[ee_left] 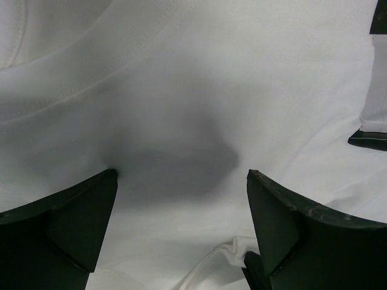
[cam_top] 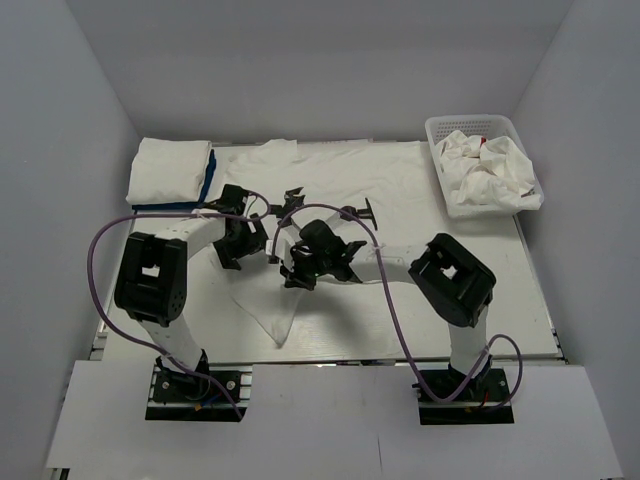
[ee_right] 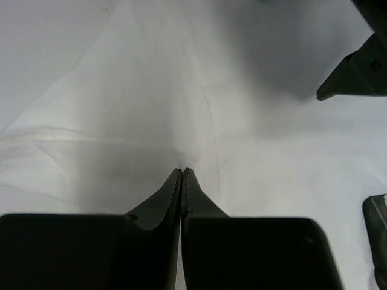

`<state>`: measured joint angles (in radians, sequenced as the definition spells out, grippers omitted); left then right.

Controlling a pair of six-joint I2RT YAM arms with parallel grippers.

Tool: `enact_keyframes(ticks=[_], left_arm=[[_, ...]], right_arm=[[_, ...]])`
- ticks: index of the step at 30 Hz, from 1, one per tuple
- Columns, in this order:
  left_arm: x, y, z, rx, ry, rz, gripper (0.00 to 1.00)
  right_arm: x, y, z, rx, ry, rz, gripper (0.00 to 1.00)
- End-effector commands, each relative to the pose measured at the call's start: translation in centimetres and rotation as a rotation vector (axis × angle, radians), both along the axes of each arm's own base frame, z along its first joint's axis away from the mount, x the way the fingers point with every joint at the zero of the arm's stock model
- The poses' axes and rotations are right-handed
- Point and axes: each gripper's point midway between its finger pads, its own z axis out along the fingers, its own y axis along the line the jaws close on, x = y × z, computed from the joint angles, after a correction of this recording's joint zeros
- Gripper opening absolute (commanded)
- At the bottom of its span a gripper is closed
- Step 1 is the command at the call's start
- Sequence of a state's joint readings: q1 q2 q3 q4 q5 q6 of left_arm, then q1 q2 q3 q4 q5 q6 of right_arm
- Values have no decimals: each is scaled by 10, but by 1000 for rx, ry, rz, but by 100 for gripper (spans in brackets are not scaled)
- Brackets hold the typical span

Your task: Fold and stack the t-shirts

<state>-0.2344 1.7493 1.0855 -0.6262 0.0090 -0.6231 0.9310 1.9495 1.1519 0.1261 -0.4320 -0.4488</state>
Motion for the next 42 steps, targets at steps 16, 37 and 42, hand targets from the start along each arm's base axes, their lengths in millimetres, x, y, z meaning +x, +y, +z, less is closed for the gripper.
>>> enact_keyframes(ticks=[16, 37, 42], left_arm=[[35, 23, 12, 74, -55, 2, 95], [59, -42, 54, -204, -181, -151, 100], [55, -39, 8, -173, -44, -116, 100]], right_arm=[[-79, -131, -9, -269, 160, -201, 7], [64, -188, 75, -9, 120, -1221, 90], [102, -237, 46, -19, 293, -1474, 90]])
